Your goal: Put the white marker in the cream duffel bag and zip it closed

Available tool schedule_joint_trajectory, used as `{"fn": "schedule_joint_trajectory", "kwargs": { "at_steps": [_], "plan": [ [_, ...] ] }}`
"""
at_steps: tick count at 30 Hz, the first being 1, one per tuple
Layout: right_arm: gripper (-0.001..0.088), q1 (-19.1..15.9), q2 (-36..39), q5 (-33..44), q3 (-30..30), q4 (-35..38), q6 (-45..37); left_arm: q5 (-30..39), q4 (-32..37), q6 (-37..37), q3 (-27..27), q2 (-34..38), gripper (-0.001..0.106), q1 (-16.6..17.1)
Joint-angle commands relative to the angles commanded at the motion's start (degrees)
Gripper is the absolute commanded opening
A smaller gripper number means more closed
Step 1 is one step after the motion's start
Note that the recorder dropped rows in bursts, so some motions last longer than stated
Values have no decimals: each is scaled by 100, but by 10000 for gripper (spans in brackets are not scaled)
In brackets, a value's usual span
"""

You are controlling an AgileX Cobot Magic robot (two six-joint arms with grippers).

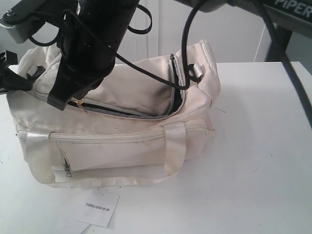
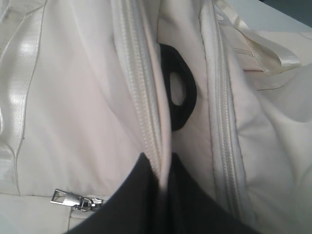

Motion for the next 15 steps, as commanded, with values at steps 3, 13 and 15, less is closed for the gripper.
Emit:
{"fn": "schedule_joint_trajectory", "kwargs": {
  "at_steps": [3, 13, 15],
  "plan": [
    [0, 0, -43, 0, 125, -37, -12, 0, 0, 0, 0, 0, 0, 0],
    [0, -32, -98, 0, 125, -116, -14, 0, 0, 24, 0, 0, 0, 0],
    [0, -56, -110, 0, 135, -116, -14, 0, 0, 24, 0, 0, 0, 0]
  ]
}}
